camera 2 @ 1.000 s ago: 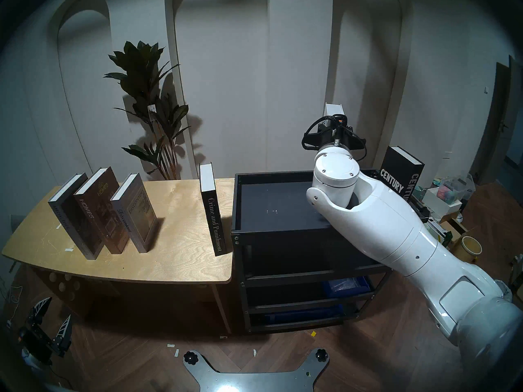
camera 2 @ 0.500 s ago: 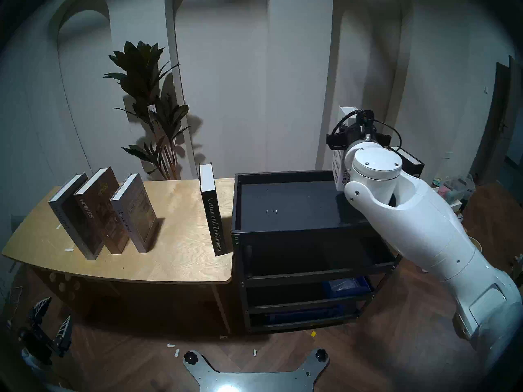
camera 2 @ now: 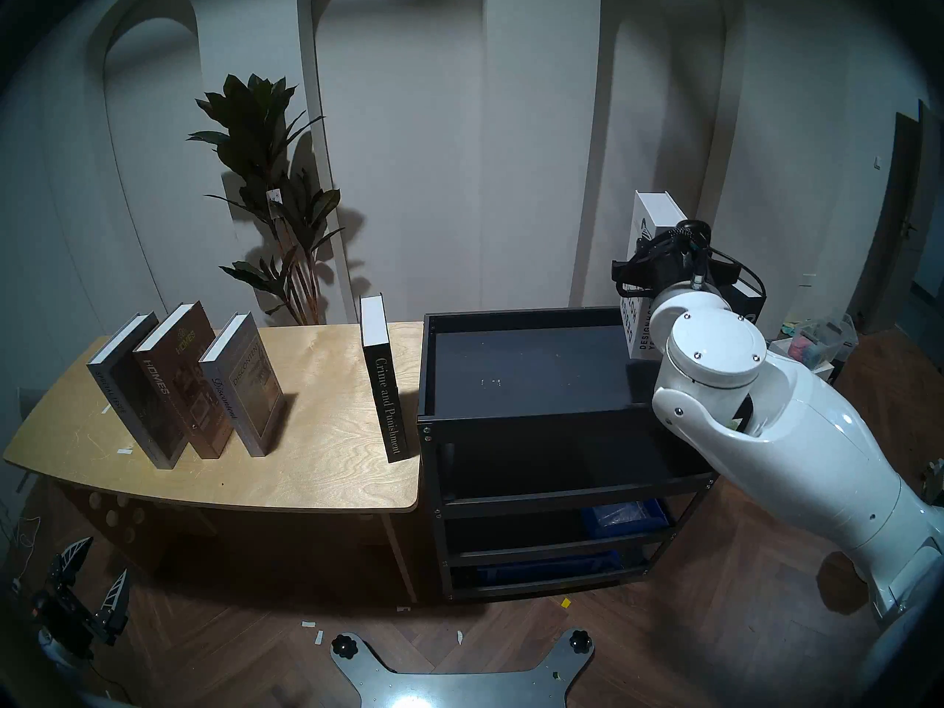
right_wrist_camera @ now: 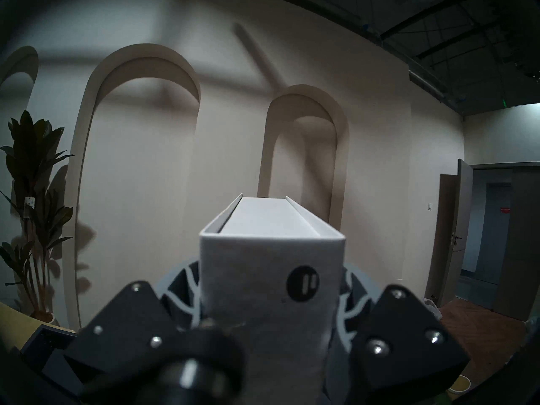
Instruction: Move the books from the display table onto the shelf, standing them upright with spines facing out and tallest at one end
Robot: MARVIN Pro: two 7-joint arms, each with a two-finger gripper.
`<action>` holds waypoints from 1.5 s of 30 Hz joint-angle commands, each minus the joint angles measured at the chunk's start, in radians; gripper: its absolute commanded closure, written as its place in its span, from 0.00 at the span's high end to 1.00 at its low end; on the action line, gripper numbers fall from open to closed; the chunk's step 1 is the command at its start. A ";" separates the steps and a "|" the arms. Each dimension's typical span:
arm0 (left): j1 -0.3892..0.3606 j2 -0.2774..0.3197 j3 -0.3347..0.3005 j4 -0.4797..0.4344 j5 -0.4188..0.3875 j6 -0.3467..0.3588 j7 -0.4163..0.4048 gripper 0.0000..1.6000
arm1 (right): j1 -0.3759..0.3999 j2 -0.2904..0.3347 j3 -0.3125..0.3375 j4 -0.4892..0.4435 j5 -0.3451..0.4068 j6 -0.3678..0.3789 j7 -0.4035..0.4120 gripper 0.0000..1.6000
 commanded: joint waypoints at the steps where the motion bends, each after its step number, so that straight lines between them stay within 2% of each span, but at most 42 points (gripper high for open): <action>1: 0.009 0.010 -0.002 -0.008 -0.013 -0.005 -0.036 1.00 | -0.116 0.055 0.012 -0.031 -0.139 -0.118 -0.088 0.00; 3: 0.010 0.012 -0.001 -0.007 -0.019 -0.006 -0.042 1.00 | -0.136 0.056 0.017 -0.025 -0.141 -0.142 -0.078 0.00; 4: 0.010 0.014 0.000 -0.004 -0.026 -0.008 -0.050 1.00 | -0.160 0.081 0.032 -0.024 -0.107 -0.172 -0.032 0.00; 5: 0.011 0.015 0.001 -0.004 -0.028 -0.009 -0.051 1.00 | -0.163 0.105 0.040 -0.025 -0.040 -0.183 0.008 0.00; 6: 0.012 0.014 0.001 -0.007 -0.022 -0.008 -0.041 1.00 | -0.150 0.089 0.057 -0.022 0.066 -0.186 0.031 0.00; 9: 0.014 0.015 0.003 -0.008 -0.020 -0.009 -0.031 1.00 | -0.122 0.087 0.075 0.013 0.121 -0.173 0.069 0.00; 15: 0.016 0.017 0.006 -0.009 -0.017 -0.011 -0.018 1.00 | -0.060 0.098 0.116 0.087 0.246 -0.124 0.184 0.00; 20: 0.018 0.019 0.008 -0.010 -0.017 -0.013 -0.016 1.00 | -0.017 0.144 0.145 0.135 0.348 -0.053 0.267 0.00; 24: 0.020 0.021 0.009 -0.009 -0.020 -0.015 -0.019 1.00 | -0.011 0.181 0.173 0.154 0.434 -0.006 0.351 0.00; 25: 0.020 0.021 0.010 -0.009 -0.021 -0.016 -0.020 1.00 | -0.010 0.189 0.175 0.153 0.451 0.004 0.350 0.00; 26: 0.021 0.022 0.010 -0.009 -0.023 -0.016 -0.022 1.00 | -0.016 0.208 0.184 0.162 0.466 0.019 0.396 0.00; 27: 0.021 0.023 0.010 -0.009 -0.024 -0.017 -0.024 1.00 | -0.015 0.213 0.179 0.160 0.475 0.027 0.376 0.00; 28: 0.022 0.024 0.011 -0.008 -0.026 -0.018 -0.026 1.00 | -0.022 0.227 0.191 0.170 0.499 0.038 0.425 0.00; 29: 0.022 0.024 0.011 -0.008 -0.027 -0.018 -0.027 1.00 | -0.021 0.236 0.190 0.168 0.510 0.046 0.419 0.00; 31: 0.023 0.026 0.012 -0.007 -0.031 -0.020 -0.029 1.00 | -0.030 0.256 0.205 0.183 0.510 0.038 0.464 0.00; 33: 0.024 0.027 0.013 -0.007 -0.032 -0.021 -0.028 1.00 | -0.041 0.269 0.211 0.191 0.473 0.001 0.490 0.00; 34: 0.025 0.027 0.014 -0.008 -0.030 -0.021 -0.023 1.00 | -0.046 0.288 0.192 0.183 0.380 -0.023 0.471 0.00; 36: 0.025 0.027 0.015 -0.009 -0.027 -0.022 -0.016 1.00 | -0.060 0.274 0.202 0.164 0.329 -0.053 0.434 0.00; 41: 0.026 0.028 0.018 -0.010 -0.024 -0.023 -0.003 1.00 | -0.107 0.277 0.194 0.096 0.271 -0.128 0.380 0.00; 45: 0.027 0.029 0.019 -0.010 -0.024 -0.024 0.001 1.00 | -0.179 0.261 0.151 0.032 0.210 -0.192 0.331 0.00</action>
